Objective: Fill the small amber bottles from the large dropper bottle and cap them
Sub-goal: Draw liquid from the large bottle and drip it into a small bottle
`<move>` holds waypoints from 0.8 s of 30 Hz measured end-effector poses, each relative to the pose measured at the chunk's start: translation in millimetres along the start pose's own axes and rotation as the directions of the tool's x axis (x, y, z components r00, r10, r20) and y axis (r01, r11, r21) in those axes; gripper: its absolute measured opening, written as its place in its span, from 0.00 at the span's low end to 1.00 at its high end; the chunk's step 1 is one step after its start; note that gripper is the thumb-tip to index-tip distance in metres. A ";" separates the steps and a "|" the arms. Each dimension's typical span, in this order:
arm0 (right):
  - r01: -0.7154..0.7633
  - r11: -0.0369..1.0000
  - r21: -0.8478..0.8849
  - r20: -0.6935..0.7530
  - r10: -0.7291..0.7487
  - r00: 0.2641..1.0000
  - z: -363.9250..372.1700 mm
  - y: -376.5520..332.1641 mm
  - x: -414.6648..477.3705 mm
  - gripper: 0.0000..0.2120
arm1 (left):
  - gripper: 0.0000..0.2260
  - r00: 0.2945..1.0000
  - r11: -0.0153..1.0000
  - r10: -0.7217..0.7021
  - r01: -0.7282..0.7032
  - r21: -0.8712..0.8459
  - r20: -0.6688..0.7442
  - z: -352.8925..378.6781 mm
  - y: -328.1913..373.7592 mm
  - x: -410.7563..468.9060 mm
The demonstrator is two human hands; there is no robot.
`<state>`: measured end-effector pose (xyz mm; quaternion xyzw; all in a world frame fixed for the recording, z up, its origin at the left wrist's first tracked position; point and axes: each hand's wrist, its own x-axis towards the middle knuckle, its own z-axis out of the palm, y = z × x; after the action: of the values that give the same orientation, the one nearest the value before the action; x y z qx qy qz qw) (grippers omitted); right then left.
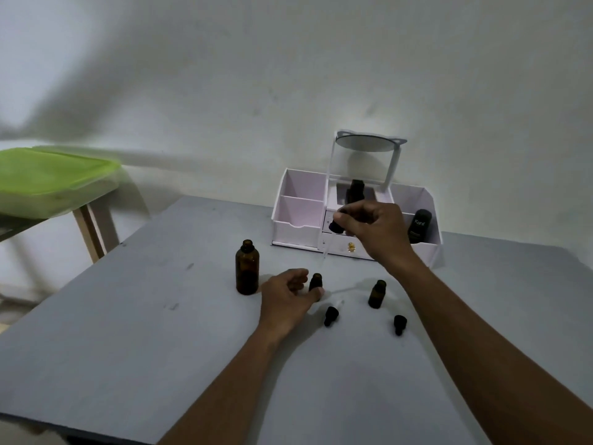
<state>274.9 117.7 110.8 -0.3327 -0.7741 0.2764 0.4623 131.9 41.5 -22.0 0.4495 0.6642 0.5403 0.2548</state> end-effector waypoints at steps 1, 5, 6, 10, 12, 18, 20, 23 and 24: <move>-0.001 1.000 -0.008 0.001 0.001 1.000 1.4 2.4 -0.2 0.06 | 0.27 1.000 1.000 0.002 -0.003 0.005 0.004 1.1 -0.3 1.4; -0.024 1.000 -0.009 0.013 0.024 1.000 5.9 10.7 -2.3 0.02 | 0.27 1.000 0.999 0.020 -0.021 0.027 0.016 3.7 -1.5 3.0; -0.024 1.000 -0.015 0.015 0.024 1.000 6.7 11.8 -2.9 0.02 | 0.27 1.000 0.999 0.026 -0.026 0.033 0.017 4.1 -1.4 3.3; -0.016 0.999 -0.039 0.016 0.017 1.000 10.2 15.3 -3.8 0.02 | 0.25 0.999 0.996 0.040 -0.042 0.077 0.015 5.3 -0.5 5.1; -0.010 0.998 -0.063 0.018 0.012 1.000 11.6 16.8 -4.4 0.02 | 0.24 0.999 0.995 0.041 -0.043 0.091 0.020 5.4 -0.9 5.3; -0.035 0.995 -0.091 0.021 0.037 0.999 13.4 24.6 -4.0 0.02 | 0.20 0.999 0.992 0.051 -0.052 0.112 0.012 5.5 -1.9 6.5; -0.040 0.994 -0.101 0.019 0.042 0.999 13.4 25.4 -3.2 0.02 | 0.19 0.998 0.991 0.054 -0.056 0.119 0.017 6.1 -1.5 6.8; -0.024 0.995 -0.097 0.030 0.027 0.999 13.0 25.3 -2.7 0.01 | 0.18 0.998 0.992 0.057 -0.059 0.114 0.020 6.5 -1.8 7.1; -0.019 0.995 -0.101 0.029 0.022 0.999 13.0 26.1 -2.5 0.02 | 0.18 0.998 0.992 0.060 -0.062 0.110 0.019 6.5 -1.9 6.9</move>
<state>270.9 130.6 84.8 -0.3591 -0.7905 0.2467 0.4305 133.5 50.7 -24.6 0.4871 0.6769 0.5068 0.2182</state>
